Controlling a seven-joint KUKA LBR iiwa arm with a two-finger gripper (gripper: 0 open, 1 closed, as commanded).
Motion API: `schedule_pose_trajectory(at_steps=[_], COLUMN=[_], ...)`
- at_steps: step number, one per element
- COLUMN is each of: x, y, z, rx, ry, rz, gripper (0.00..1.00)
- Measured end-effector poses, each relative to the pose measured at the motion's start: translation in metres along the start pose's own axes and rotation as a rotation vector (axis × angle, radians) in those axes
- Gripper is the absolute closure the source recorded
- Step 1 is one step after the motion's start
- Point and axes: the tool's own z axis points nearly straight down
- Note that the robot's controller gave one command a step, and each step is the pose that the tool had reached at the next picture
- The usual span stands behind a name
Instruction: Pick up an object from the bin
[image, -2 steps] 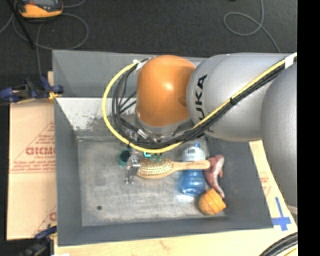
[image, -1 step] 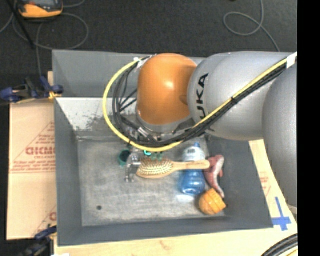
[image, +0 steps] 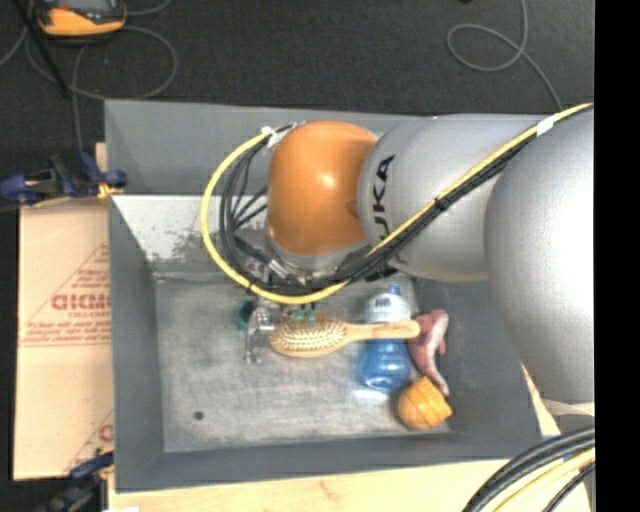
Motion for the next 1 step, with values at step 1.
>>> schedule_pose_trajectory(at_steps=[1], x=[-0.0175], y=[-0.0154], z=[0.0547], rx=[0.004], ry=[0.007], rz=[-0.121], gripper=[0.0])
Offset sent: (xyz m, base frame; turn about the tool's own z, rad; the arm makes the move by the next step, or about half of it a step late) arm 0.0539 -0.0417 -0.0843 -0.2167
